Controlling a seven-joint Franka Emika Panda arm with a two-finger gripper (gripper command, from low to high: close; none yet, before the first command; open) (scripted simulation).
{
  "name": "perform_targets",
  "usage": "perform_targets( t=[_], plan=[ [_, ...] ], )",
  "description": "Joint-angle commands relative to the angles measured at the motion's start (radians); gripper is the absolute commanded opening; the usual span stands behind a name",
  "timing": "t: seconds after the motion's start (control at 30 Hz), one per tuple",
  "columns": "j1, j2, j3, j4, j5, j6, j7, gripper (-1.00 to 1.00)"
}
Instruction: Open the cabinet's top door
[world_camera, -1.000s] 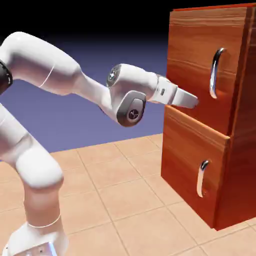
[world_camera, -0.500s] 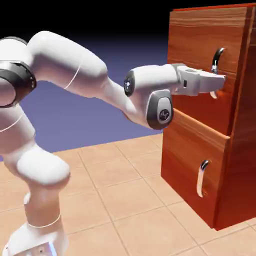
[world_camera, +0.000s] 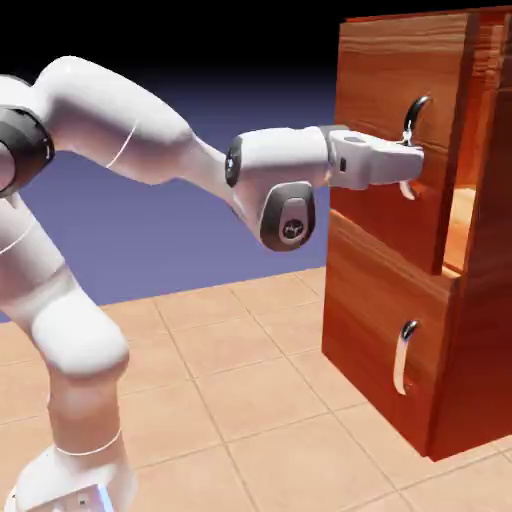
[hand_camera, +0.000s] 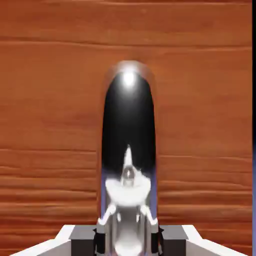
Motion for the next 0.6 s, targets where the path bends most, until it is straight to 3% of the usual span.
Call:
perform_targets(
  t=[0.0, 0.3, 0.57],
  plan=[
    [-0.036, 0.001, 0.03, -0.002, -0.008, 0.003, 0.016, -1.0],
    [-0.363, 0.034, 0.247, 0.012, -0.235, 0.023, 0.296, -1.0],
    [-0.605, -0.105, 0.523, -0.098, -0.053, -0.005, 0.277, -1.0]
  ],
)
